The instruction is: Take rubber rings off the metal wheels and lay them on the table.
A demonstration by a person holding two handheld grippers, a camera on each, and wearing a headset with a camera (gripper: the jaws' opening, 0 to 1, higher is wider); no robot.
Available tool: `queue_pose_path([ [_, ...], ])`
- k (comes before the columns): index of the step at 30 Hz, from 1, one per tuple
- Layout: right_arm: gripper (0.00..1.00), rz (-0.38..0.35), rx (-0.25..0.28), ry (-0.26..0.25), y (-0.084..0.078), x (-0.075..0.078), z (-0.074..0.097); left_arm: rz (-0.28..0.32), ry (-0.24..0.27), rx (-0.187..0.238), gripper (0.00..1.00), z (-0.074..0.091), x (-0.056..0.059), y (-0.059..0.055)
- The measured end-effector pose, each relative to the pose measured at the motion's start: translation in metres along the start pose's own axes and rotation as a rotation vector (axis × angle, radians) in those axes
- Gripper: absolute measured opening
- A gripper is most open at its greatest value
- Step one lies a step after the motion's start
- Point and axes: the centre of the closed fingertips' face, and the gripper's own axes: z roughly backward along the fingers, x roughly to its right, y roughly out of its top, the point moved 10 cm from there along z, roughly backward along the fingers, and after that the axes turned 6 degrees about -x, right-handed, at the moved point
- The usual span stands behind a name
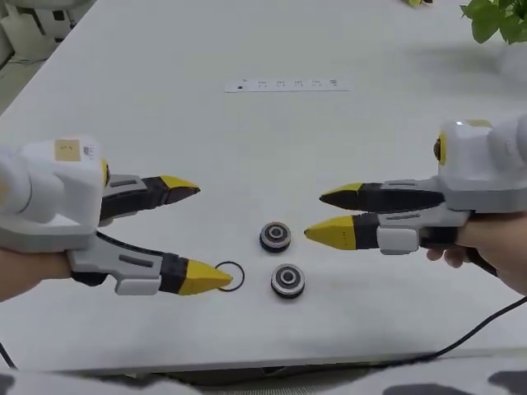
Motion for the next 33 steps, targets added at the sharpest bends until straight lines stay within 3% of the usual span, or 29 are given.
queue_pose_path([
  [20, 0.50, 0.016, -0.009, -0.015, -0.007, -0.001, 0.011, 0.003, -0.012, 0.003, 0.77, -0.004, 0.000, 0.004],
  [33, 0.50, 0.048, -0.049, -0.030, -0.018, -0.001, 0.008, 0.001, -0.030, 0.005, 0.74, -0.013, 0.003, 0.005],
])
